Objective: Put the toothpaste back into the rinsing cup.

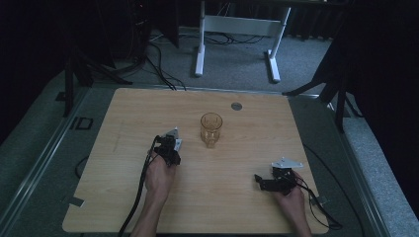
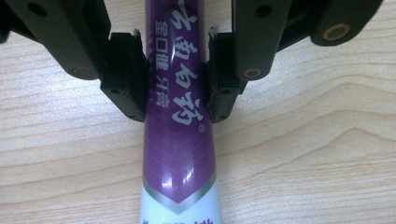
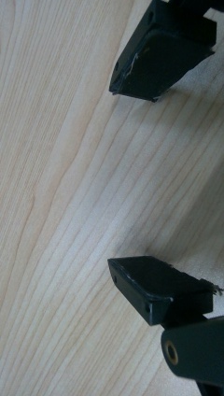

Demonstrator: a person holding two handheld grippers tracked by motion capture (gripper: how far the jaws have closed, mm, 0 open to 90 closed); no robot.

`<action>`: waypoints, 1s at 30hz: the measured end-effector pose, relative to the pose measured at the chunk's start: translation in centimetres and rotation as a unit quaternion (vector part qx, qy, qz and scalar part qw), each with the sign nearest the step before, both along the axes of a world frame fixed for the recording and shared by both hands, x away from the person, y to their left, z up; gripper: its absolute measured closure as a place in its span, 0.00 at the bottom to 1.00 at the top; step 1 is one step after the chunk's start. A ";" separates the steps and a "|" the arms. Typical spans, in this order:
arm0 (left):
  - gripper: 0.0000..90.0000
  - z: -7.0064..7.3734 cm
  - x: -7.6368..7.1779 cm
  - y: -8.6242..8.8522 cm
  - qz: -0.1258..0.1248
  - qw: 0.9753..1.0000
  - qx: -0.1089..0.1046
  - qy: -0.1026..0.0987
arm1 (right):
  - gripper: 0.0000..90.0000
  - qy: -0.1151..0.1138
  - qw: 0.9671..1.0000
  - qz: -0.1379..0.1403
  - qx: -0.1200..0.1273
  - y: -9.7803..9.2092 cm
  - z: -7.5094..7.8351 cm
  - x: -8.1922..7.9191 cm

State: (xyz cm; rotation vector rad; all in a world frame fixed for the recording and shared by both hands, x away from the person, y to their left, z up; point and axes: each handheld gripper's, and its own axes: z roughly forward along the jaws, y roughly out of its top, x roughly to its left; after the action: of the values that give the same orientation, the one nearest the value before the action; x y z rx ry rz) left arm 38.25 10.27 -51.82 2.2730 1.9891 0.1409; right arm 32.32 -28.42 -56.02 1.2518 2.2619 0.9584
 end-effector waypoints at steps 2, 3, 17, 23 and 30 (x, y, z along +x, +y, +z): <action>0.69 0.0 0.0 0.0 -0.003 1.000 0.000 -0.001 | 0.15 0.000 1.000 0.000 0.000 0.0 0.0 0.0; 0.70 0.1 -0.1 0.1 -0.004 1.000 0.000 -0.002 | 0.15 0.000 1.000 0.000 0.000 0.0 0.0 0.0; 0.73 0.9 -0.7 0.7 -0.007 0.999 -0.012 -0.035 | 0.15 0.000 1.000 0.000 0.000 0.0 0.0 0.0; 0.74 2.0 -0.9 1.0 -0.007 0.998 -0.020 -0.065 | 0.15 0.000 1.000 0.000 0.000 0.0 0.0 0.0; 0.74 2.6 -1.0 1.0 -0.022 0.997 -0.032 -0.073 | 0.15 0.000 1.000 0.000 0.000 0.0 0.0 0.0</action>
State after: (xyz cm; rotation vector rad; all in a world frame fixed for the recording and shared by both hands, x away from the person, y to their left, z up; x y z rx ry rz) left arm 37.20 11.31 -49.27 2.1976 1.8427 0.2292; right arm 32.32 -28.42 -56.02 1.2519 2.2618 0.9583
